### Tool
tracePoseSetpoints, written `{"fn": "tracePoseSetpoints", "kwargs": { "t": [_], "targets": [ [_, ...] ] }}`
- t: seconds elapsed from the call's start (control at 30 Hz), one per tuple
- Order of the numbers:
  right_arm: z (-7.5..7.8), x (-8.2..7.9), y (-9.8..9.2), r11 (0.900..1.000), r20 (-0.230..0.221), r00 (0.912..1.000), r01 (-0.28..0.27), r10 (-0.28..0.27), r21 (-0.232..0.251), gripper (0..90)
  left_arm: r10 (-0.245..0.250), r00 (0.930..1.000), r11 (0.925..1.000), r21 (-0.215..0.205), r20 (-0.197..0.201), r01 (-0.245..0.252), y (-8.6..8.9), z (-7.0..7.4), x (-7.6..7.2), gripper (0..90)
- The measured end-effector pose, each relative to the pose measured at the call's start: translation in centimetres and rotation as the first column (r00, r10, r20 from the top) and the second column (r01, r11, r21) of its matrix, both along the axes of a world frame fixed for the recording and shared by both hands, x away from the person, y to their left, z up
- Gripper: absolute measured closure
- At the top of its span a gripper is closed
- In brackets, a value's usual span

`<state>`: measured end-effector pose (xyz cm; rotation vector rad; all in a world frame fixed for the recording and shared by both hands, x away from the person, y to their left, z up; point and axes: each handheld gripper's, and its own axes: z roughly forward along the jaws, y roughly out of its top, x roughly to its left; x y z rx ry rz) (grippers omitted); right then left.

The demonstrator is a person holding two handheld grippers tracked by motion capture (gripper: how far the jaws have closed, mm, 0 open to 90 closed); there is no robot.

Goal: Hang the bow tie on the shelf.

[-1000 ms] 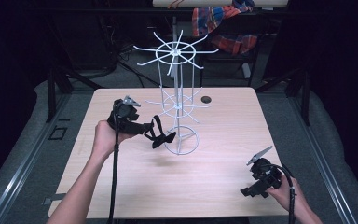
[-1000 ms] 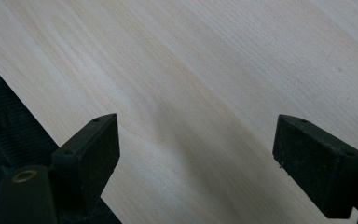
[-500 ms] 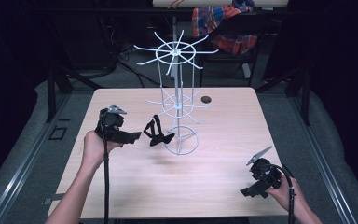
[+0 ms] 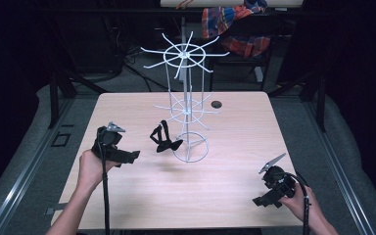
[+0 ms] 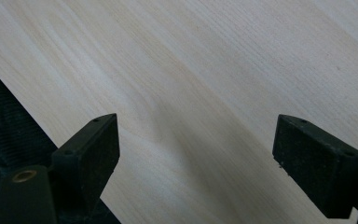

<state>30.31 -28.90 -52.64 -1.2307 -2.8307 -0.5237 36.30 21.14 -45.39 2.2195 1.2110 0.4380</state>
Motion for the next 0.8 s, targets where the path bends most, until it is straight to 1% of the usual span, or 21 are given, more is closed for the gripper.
{"fn": "tracePoseSetpoints", "kwargs": {
  "t": [0.07,0.1,0.13,0.17,0.2,0.23,0.27,0.3,0.33,0.37,0.4,0.5,0.53,0.6,0.63,0.67,0.7,0.8],
  "targets": [
    [0.0,0.0,0.0,1.0,0.0,1.0,0.001,-0.001,-0.001,14.6,0.01,1.0,0.9999,0.007,-0.002,-0.01,0.2,-0.3,-0.4,8.0],
    [-0.1,0.0,0.0,1.0,0.0,1.0,0.01,-0.01,0.016,14.6,0.016,0.9999,0.9998,0.012,0.004,-0.016,0.4,-0.5,-0.6,7.8],
    [-0.1,-0.1,0.0,1.0,0.001,1.0,0.009,-0.009,0.016,14.6,0.018,0.9998,0.9997,0.018,-0.009,-0.018,0.6,-0.8,-0.9,7.4],
    [0.0,0.0,-0.1,1.0,-0.003,1.0,0.0,0.0,0.008,14.6,0.018,0.9998,0.9997,0.018,-0.009,-0.018,0.6,-0.8,-0.9,7.0],
    [0.1,0.1,-0.1,1.0,-0.005,0.9999,-0.009,0.009,0.0,14.6,0.028,0.9995,0.9992,0.029,-0.01,-0.028,0.9,-1.2,-1.3,6.9],
    [0.1,0.1,-0.1,1.0,-0.005,0.9999,-0.009,0.009,0.0,14.6,0.028,0.9995,0.9992,0.029,-0.01,-0.028,0.9,-1.2,-1.3,6.4],
    [0.1,0.0,-0.1,1.0,-0.002,1.0,-0.007,0.007,-0.003,14.6,0.03,0.999,0.9989,0.035,-0.032,-0.029,1.2,-1.6,-1.6,5.8],
    [0.1,0.0,-0.1,1.0,-0.002,1.0,-0.007,0.007,-0.003,14.6,0.03,0.999,0.9989,0.035,-0.032,-0.029,1.2,-1.6,-1.6,5.7],
    [0.0,-0.1,0.0,1.0,0.005,0.9999,0.011,-0.011,0.018,14.7,0.033,0.9981,0.9983,0.05,-0.053,-0.03,1.4,-2.1,-1.9,4.8],
    [-0.1,-0.1,0.0,1.0,0.005,0.9999,0.011,-0.011,0.017,14.7,0.04,0.9976,0.9976,0.059,-0.057,-0.037,1.5,-2.3,-2.1,4.3],
    [-0.1,-0.1,0.1,1.0,0.005,0.9999,0.013,-0.013,0.019,14.7,0.036,0.9967,0.9974,0.064,-0.073,-0.032,1.6,-2.6,-2.2,4.0],
    [-0.1,-0.1,0.0,1.0,0.003,0.9999,0.011,-0.011,0.013,14.7,0.046,0.9947,0.9955,0.087,-0.093,-0.038,1.8,-3.2,-2.6,2.6],
    [-0.1,-0.1,0.0,1.0,0.003,0.9999,0.01,-0.01,0.012,14.7,0.043,0.9931,0.9956,0.088,-0.11,-0.033,1.9,-3.3,-2.7,2.2],
    [-0.1,-0.1,0.0,1.0,0.002,0.9999,0.01,-0.01,0.011,14.7,0.048,0.9924,0.995,0.092,-0.113,-0.038,1.9,-3.5,-2.8,1.8],
    [-0.1,-0.1,0.1,1.0,0.0,0.9999,0.012,-0.012,0.016,14.7,0.055,0.9914,0.9939,0.101,-0.119,-0.043,2.0,-3.6,-2.9,1.8],
    [0.0,-0.1,0.1,1.0,-0.002,1.0,0.003,-0.003,0.004,14.7,0.056,0.9899,0.9935,0.106,-0.13,-0.042,2.0,-3.8,-3.2,1.2],
    [-0.1,-0.1,0.1,1.0,0.0,1.0,0.009,-0.009,0.015,14.7,0.059,0.9896,0.9929,0.11,-0.131,-0.045,2.1,-4.0,-3.3,1.2],
    [-0.1,-0.1,0.0,1.0,0.01,0.9999,0.006,-0.006,0.012,14.7,0.059,0.9866,0.9916,0.123,-0.152,-0.041,2.2,-4.5,-3.9,0.6]
  ]
}}
